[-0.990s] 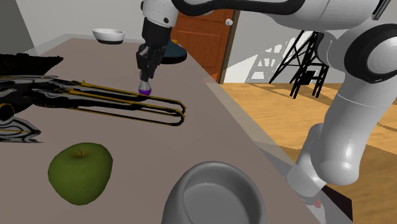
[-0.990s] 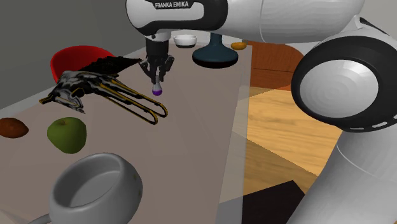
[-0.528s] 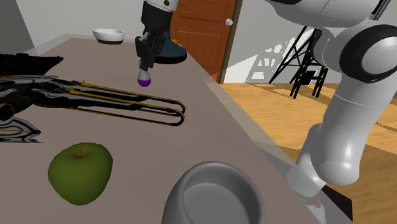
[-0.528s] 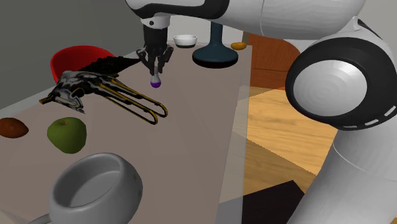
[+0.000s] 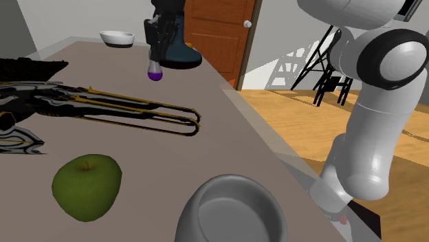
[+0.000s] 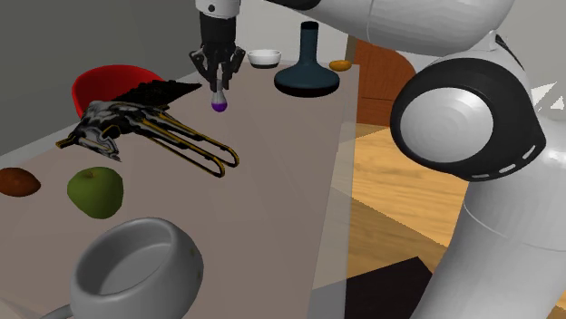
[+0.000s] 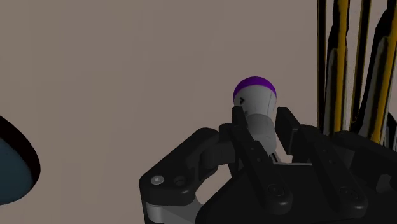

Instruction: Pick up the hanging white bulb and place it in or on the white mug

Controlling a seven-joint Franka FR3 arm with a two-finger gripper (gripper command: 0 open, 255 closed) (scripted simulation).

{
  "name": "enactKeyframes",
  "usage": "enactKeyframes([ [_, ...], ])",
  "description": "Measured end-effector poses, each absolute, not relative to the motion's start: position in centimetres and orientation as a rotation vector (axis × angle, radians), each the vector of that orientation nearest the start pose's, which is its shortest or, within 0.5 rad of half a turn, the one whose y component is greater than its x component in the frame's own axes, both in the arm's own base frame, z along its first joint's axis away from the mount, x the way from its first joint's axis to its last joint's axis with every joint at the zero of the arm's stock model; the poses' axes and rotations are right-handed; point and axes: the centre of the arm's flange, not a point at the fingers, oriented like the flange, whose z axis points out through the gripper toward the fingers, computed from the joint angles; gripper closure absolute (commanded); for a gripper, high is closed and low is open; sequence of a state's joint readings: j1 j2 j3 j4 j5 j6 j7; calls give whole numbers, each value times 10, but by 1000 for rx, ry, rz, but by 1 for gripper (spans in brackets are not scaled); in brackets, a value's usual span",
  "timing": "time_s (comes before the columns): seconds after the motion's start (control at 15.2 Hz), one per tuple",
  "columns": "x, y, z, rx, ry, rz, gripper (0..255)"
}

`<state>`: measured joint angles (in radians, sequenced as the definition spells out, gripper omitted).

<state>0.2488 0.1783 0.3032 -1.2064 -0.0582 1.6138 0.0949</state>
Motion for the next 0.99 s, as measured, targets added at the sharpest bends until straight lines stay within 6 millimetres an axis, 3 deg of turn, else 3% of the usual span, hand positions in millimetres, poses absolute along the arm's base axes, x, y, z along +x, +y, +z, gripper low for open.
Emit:
enactKeyframes([
  [0.66, 532, 293, 753, -2978, -670, -348, 255],
  [0.79, 519, 299, 756, -2978, -669, -346, 255],
  [0.99, 483, 315, 758, -2978, -670, -347, 255],
])
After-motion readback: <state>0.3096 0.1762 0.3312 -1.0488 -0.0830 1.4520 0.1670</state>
